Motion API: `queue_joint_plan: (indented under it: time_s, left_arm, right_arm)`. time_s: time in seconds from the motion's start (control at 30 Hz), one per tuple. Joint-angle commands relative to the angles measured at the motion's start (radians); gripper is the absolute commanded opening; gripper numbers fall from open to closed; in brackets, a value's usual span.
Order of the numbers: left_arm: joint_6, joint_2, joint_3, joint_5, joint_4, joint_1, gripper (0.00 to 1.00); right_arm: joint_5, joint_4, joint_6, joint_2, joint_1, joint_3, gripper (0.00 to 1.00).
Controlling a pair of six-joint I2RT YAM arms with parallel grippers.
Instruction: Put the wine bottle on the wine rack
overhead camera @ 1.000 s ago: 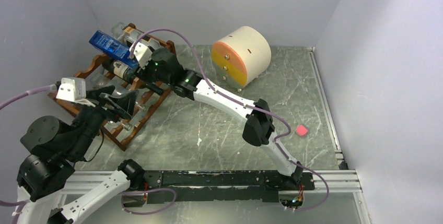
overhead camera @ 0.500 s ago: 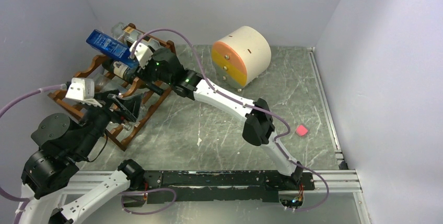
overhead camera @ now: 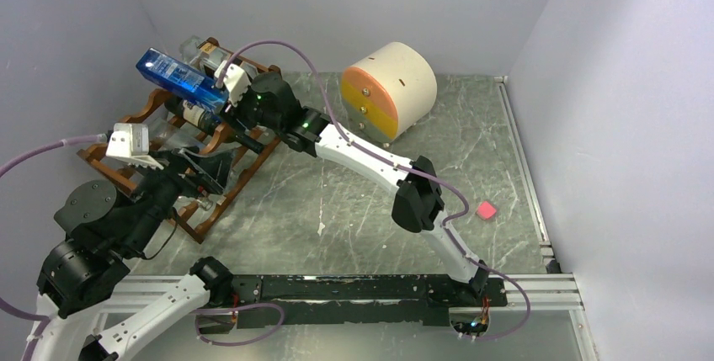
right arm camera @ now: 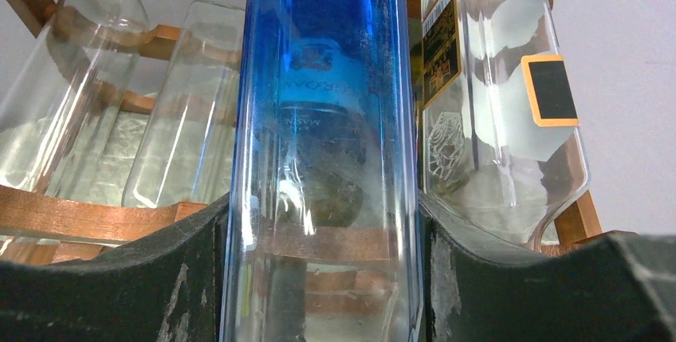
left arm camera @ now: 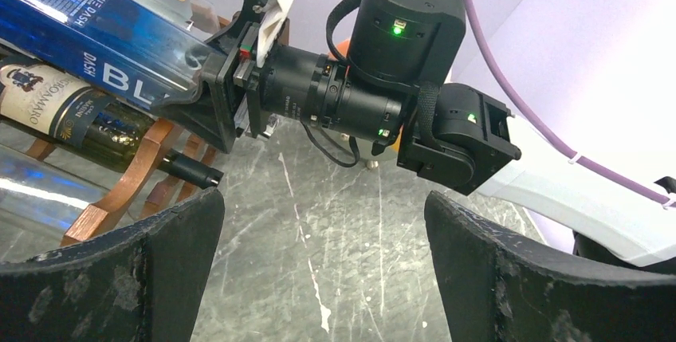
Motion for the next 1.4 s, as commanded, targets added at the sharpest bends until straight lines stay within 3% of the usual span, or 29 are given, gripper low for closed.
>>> queue_joint_plan:
  time_s: [0.0,0.57,0.7,0.97,1.1,1.3,1.37]
  left_arm:
    - [-0.018,-0.007,0.000,-0.007,0.037,-0.005,1.00]
    - [0.003,0.004,0.054,-0.075,0.044,-0.004,0.99]
    - [0.143,0.005,0.097,0.010,0.048,-0.005,0.99]
    - [0.176,-0.055,0.098,-0.052,0.082,-0.005,0.99]
    - [0.161,-0.042,0.114,-0.054,0.044,-0.004,0.99]
    - [0.149,-0.055,0.115,-0.043,-0.001,-0.005,0.99]
    - [0.142,-0.062,0.113,-0.049,-0.023,-0.005,0.99]
  right_arm:
    - [0.006,0.090,0.019,-0.016,-0.019,0.052,0.66]
    - [0.011,0.123,0.039,-0.053,-0.019,0.014,0.73]
    - [0.008,0.151,0.087,-0.083,-0.018,0.000,0.76]
    - [0.018,0.191,0.177,-0.167,-0.019,-0.052,0.82]
    - [0.062,0.216,0.232,-0.266,-0.018,-0.181,0.81]
    - [0.163,0.222,0.302,-0.607,-0.017,-0.561,0.81]
    - [0.194,0.201,0.327,-0.721,-0.017,-0.698,0.88]
